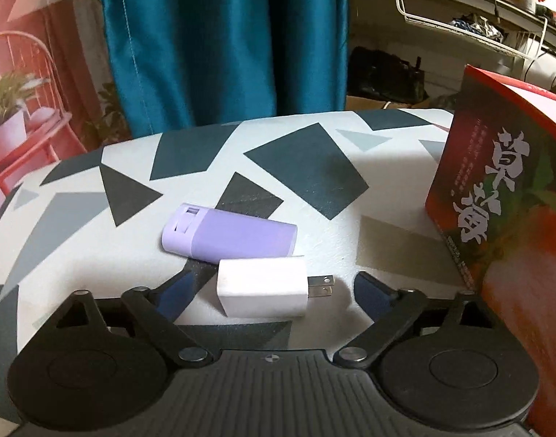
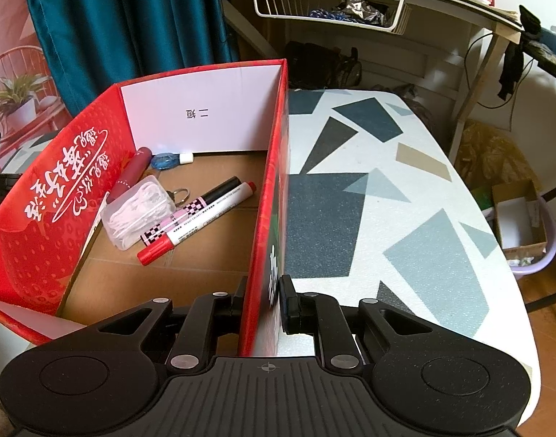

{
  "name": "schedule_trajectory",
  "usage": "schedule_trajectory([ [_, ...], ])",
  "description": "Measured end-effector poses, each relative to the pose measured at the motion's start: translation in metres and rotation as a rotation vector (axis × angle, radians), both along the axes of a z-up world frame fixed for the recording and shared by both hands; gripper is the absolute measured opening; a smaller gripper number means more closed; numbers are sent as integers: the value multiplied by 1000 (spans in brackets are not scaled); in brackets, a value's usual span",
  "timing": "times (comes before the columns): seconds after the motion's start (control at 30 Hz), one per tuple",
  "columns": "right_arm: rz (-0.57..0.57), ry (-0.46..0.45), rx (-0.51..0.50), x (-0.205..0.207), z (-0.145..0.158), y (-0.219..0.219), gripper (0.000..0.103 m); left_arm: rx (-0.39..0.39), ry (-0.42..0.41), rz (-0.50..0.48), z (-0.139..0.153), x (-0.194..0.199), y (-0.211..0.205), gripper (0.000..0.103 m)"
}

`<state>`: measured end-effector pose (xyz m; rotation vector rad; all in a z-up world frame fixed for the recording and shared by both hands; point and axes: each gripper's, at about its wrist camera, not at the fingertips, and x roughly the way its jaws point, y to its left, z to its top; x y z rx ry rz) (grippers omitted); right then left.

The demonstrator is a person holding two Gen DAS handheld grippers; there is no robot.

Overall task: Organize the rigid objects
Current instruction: 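Lower the left tool to the white charger plug and grasp it, then carry the charger plug with the left tool into the red box and release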

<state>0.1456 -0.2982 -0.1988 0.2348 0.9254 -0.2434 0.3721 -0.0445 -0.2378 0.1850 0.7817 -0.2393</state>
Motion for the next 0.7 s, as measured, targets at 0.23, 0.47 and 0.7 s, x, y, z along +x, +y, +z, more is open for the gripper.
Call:
schedule_trajectory([
  [0.23, 2, 3, -4, 0, 0, 1, 14, -47, 1, -22, 7, -8, 8, 64],
  [0.47, 1, 5, -8, 0, 0, 1, 13, -38, -59, -139, 43, -33, 6, 64],
  [0.7, -1, 6, -8, -1, 0, 1, 13, -122, -180, -260, 103, -53, -14, 64],
])
